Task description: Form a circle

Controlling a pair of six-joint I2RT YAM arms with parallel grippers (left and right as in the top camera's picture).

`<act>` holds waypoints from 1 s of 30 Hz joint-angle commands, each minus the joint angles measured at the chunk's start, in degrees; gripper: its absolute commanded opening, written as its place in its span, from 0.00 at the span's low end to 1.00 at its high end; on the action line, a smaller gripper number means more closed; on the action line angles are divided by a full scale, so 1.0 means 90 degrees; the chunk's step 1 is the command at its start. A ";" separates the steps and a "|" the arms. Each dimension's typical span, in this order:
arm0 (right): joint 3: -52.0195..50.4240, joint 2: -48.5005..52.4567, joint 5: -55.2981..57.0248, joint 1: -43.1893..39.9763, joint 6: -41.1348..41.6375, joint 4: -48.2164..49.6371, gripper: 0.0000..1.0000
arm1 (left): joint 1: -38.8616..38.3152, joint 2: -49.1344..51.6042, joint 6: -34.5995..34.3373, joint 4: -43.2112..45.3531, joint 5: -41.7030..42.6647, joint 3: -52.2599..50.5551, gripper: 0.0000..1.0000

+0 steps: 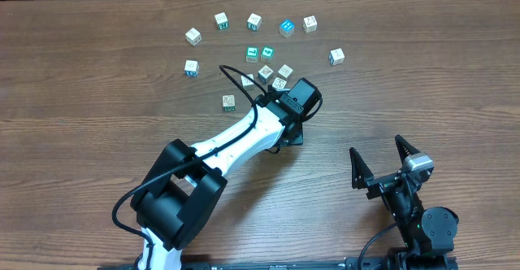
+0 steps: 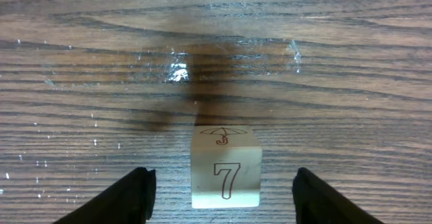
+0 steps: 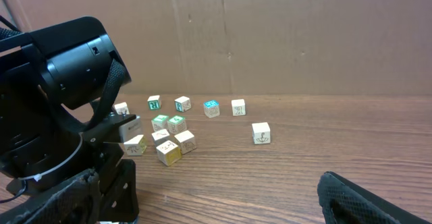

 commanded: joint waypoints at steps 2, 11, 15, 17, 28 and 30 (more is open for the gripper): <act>-0.0063 -0.0058 0.0046 -0.0019 -0.0032 0.0034 1.00 | -0.0012 -0.0073 0.0355 -0.0002 -0.0019 0.0022 0.67; -0.0063 -0.0058 0.0046 -0.0019 -0.0032 0.0034 1.00 | 0.0374 -0.0204 0.1547 -0.0648 -0.0039 0.1251 0.72; -0.0063 -0.0058 0.0046 -0.0019 -0.0032 0.0034 1.00 | 0.0636 -0.0204 0.2327 -0.1277 -0.0041 0.2586 0.77; -0.0063 -0.0058 0.0046 -0.0019 -0.0032 0.0034 1.00 | 0.0826 -0.0204 0.2431 -0.1649 -0.0041 0.3393 0.77; -0.0063 -0.0058 0.0046 -0.0019 -0.0034 0.0034 1.00 | 0.1802 -0.0158 0.2681 -0.0641 -0.0061 0.4993 0.84; -0.0063 -0.0058 0.0046 -0.0019 -0.0032 0.0034 1.00 | 0.1877 -0.0109 0.2679 -0.0459 -0.0058 0.4976 0.85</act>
